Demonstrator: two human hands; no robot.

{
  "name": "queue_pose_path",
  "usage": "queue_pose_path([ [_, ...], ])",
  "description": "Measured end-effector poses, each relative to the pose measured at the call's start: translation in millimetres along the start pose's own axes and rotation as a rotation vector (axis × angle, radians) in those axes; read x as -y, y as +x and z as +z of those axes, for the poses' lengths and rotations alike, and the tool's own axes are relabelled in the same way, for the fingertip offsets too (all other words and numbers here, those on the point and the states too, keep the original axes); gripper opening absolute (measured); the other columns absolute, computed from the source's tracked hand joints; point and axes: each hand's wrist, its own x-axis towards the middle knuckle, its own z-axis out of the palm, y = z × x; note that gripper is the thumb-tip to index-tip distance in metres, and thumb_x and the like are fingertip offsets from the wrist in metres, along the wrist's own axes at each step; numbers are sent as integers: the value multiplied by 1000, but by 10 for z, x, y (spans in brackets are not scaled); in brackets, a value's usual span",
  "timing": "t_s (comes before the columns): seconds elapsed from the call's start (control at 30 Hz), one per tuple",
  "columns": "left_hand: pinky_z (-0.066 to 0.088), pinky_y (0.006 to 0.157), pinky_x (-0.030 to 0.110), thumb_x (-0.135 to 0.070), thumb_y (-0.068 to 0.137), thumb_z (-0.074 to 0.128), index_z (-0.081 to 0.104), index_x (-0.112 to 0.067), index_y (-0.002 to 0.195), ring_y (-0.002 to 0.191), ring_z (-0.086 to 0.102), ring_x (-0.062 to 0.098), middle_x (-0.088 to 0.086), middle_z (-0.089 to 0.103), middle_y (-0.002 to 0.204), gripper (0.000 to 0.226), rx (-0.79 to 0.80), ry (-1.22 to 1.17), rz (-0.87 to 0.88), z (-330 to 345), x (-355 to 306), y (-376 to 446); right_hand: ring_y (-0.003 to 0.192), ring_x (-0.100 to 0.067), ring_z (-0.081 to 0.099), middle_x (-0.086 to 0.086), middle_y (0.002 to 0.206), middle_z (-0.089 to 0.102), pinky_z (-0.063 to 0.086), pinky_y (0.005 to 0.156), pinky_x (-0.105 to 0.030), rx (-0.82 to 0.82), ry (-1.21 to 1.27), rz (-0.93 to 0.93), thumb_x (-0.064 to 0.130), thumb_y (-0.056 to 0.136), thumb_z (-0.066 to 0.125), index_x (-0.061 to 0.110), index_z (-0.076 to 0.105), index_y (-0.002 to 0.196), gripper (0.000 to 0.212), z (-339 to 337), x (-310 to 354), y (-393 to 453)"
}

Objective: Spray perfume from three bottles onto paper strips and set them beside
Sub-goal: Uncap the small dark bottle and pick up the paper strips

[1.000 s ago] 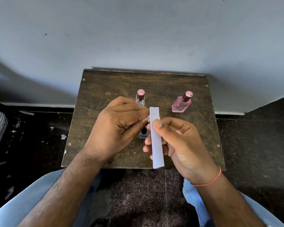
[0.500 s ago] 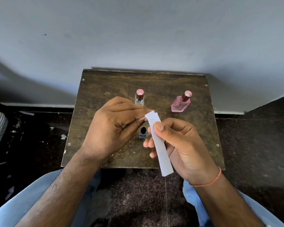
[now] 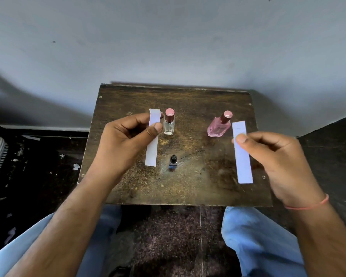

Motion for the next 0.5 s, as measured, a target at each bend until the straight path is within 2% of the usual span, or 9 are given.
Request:
queue_pose_path([
  [0.07,59,83,30,-27,88,82,86,-35,110,90,68,13,-3,78,97,24,-7,-33,-60,2,11,3,78,-12,69,-5,84,82,53,77,-32,-37,-159,43,51,84,88,34,88,91,18,-151,-127,59],
  [0.1,58,82,30,-27,87,83,86,-33,112,88,65,16,1,73,92,26,-14,-46,-91,1,21,4,77,-13,70,0,84,83,55,76,-35,-56,-216,71,43,88,87,37,87,89,6,-199,-174,84],
  [0.13,58,80,29,-27,86,83,86,-32,113,86,64,16,2,69,89,28,-16,-73,-124,1,28,4,75,-17,71,3,83,83,57,70,-37,-82,-271,101,40,91,87,40,87,88,3,-236,-217,103],
  [0.2,60,79,25,-24,84,84,86,-30,113,82,67,11,-3,69,83,30,-3,-140,-183,11,28,4,66,-22,70,4,79,81,59,60,-43,-140,-378,156,42,90,86,46,84,86,6,-288,-285,134],
  [0.3,62,81,26,-25,82,85,86,-29,112,84,72,10,-4,74,86,31,26,-167,-226,18,16,-4,58,-12,73,11,71,78,66,71,-48,-142,-548,206,47,89,86,39,82,82,11,-339,-376,166],
  [0.4,63,86,31,-30,78,87,86,-28,115,88,69,15,8,68,92,37,20,-160,-246,-2,11,-9,69,-18,75,14,67,76,65,78,-47,-128,-690,212,50,89,84,35,81,83,16,-349,-410,174],
  [0.5,62,85,31,-34,74,89,86,-29,115,86,68,14,13,64,95,41,16,-166,-250,-31,8,-8,75,-22,74,10,70,75,61,78,-41,-117,-748,187,46,91,84,31,82,86,16,-353,-440,193],
])
